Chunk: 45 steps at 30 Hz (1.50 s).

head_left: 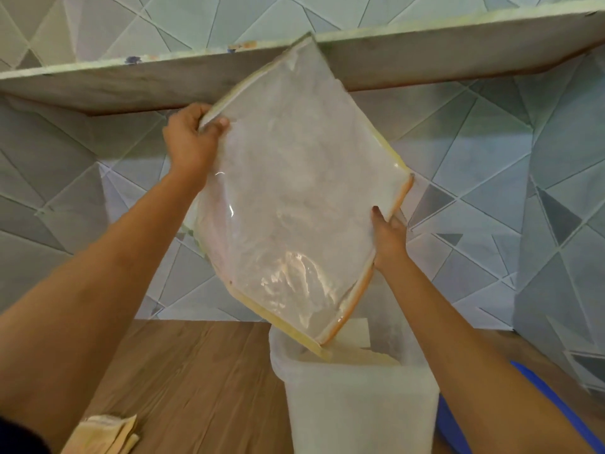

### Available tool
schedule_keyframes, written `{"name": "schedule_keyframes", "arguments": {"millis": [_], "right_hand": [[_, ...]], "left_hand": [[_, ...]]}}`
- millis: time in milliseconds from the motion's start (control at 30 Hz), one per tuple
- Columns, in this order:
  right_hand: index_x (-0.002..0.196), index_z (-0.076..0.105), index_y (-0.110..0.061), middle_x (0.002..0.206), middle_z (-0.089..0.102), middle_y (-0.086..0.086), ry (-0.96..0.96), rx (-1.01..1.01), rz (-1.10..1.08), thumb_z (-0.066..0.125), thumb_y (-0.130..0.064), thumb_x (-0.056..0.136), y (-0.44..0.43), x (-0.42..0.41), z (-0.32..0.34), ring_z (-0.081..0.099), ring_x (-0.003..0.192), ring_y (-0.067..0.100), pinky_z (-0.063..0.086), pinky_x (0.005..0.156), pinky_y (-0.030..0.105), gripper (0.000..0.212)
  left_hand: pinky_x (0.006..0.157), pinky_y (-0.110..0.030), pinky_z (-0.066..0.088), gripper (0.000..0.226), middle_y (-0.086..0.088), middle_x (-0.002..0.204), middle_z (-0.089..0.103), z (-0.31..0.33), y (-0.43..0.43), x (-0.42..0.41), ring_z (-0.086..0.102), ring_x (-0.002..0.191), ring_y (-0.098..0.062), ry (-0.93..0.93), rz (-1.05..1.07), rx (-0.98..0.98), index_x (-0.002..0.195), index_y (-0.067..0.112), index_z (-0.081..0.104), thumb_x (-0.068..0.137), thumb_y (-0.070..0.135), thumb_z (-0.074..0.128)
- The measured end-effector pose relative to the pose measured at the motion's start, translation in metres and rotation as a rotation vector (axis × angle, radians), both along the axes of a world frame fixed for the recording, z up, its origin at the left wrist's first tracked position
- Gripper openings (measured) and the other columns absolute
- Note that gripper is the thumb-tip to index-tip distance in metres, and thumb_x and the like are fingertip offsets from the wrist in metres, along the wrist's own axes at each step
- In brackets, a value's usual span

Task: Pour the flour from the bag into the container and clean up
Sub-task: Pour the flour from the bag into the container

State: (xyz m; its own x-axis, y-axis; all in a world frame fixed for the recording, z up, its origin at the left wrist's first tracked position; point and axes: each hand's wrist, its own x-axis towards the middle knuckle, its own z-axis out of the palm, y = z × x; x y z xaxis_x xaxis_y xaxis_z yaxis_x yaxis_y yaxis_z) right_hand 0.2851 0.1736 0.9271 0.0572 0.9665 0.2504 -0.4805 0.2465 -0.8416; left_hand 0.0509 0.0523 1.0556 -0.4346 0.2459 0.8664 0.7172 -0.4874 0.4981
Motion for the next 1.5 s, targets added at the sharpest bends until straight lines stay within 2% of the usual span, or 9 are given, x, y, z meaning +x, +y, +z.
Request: {"name": "schedule_keyframes", "arguments": {"millis": [100, 267, 433, 633, 833, 1033, 1133, 1300, 1500], "right_hand": [[0.112, 0.06, -0.004, 0.1, 0.061, 0.008, -0.091, 0.051, -0.035, 0.052, -0.019, 0.094, -0.003, -0.017, 0.02, 0.057, 0.088, 0.021, 0.05, 0.083, 0.033, 0.025], [0.102, 0.062, -0.005, 0.095, 0.061, 0.008, -0.154, 0.121, 0.004, 0.056, -0.018, 0.091, -0.014, -0.067, 0.04, 0.061, 0.092, 0.025, 0.05, 0.09, 0.037, 0.018], [0.106, 0.063, -0.002, 0.097, 0.06, 0.007, -0.176, 0.152, 0.147, 0.057, -0.016, 0.09, -0.038, -0.13, 0.038, 0.061, 0.094, 0.026, 0.049, 0.088, 0.034, 0.022], [0.11, 0.062, 0.0, 0.096, 0.059, 0.005, -0.247, 0.13, 0.275, 0.056, -0.017, 0.09, -0.07, -0.2, 0.008, 0.056, 0.09, 0.019, 0.047, 0.084, 0.03, 0.026], [0.113, 0.061, 0.001, 0.113, 0.064, 0.015, -0.389, -0.002, 0.276, 0.056, -0.018, 0.09, -0.074, -0.253, -0.065, 0.059, 0.106, 0.03, 0.047, 0.089, 0.033, 0.03], [0.121, 0.057, 0.002, 0.123, 0.061, 0.019, -0.537, -0.101, 0.205, 0.056, -0.016, 0.09, -0.052, -0.284, -0.144, 0.058, 0.113, 0.035, 0.045, 0.097, 0.038, 0.036], [0.127, 0.051, 0.002, 0.126, 0.057, 0.019, -0.648, -0.119, 0.144, 0.054, -0.016, 0.092, -0.038, -0.289, -0.176, 0.055, 0.117, 0.034, 0.043, 0.094, 0.034, 0.04], [0.135, 0.038, 0.003, 0.128, 0.051, 0.012, -0.817, -0.188, 0.11, 0.043, -0.018, 0.098, -0.032, -0.281, -0.213, 0.048, 0.119, 0.032, 0.031, 0.082, 0.027, 0.043], [0.123, 0.052, 0.004, 0.105, 0.057, 0.015, -0.857, -0.391, 0.079, 0.057, -0.027, 0.09, 0.0, -0.307, -0.275, 0.057, 0.095, 0.029, 0.047, 0.075, 0.033, 0.045]], "left_hand": [[0.062, -0.016, 0.044, 0.019, 0.017, 0.064, 0.053, -0.006, -0.016, -0.024, 0.046, 0.055, 0.005, -0.097, 0.11, 0.026, 0.096, 0.011, 0.071, 0.08, 0.019, 0.065], [0.065, -0.024, 0.048, 0.026, 0.012, 0.066, 0.056, -0.012, -0.063, -0.065, 0.049, 0.06, -0.004, -0.208, 0.239, 0.039, 0.097, 0.013, 0.072, 0.074, 0.023, 0.067], [0.053, -0.017, 0.043, 0.023, 0.008, 0.062, 0.055, -0.03, -0.123, -0.101, 0.047, 0.054, -0.007, -0.259, 0.351, 0.03, 0.095, 0.013, 0.072, 0.076, 0.021, 0.063], [0.056, -0.027, 0.045, 0.011, 0.003, 0.059, 0.053, -0.073, -0.178, -0.152, 0.052, 0.057, -0.018, -0.399, 0.493, -0.015, 0.079, 0.02, 0.068, 0.072, 0.029, 0.069], [0.034, -0.014, 0.034, 0.012, -0.003, 0.058, 0.048, -0.153, -0.172, -0.215, 0.041, 0.03, -0.003, -0.538, 0.515, -0.122, 0.086, 0.013, 0.063, 0.079, 0.022, 0.068], [0.052, -0.025, 0.045, 0.029, -0.002, 0.064, 0.053, -0.265, -0.119, -0.277, 0.047, 0.046, -0.011, -0.74, 0.436, -0.304, 0.104, 0.003, 0.067, 0.081, 0.021, 0.07], [0.035, -0.017, 0.039, 0.024, -0.003, 0.061, 0.051, -0.306, -0.089, -0.297, 0.046, 0.042, -0.011, -0.775, 0.359, -0.445, 0.098, 0.001, 0.066, 0.081, 0.017, 0.07], [0.051, -0.026, 0.042, 0.016, -0.003, 0.06, 0.05, -0.35, -0.044, -0.312, 0.05, 0.058, -0.023, -0.689, 0.274, -0.716, 0.094, 0.007, 0.066, 0.084, 0.019, 0.067], [0.063, -0.024, 0.049, 0.021, -0.009, 0.072, 0.052, -0.376, -0.038, -0.322, 0.051, 0.063, -0.026, -0.507, 0.224, -1.044, 0.094, 0.01, 0.06, 0.092, 0.031, 0.057]]}}
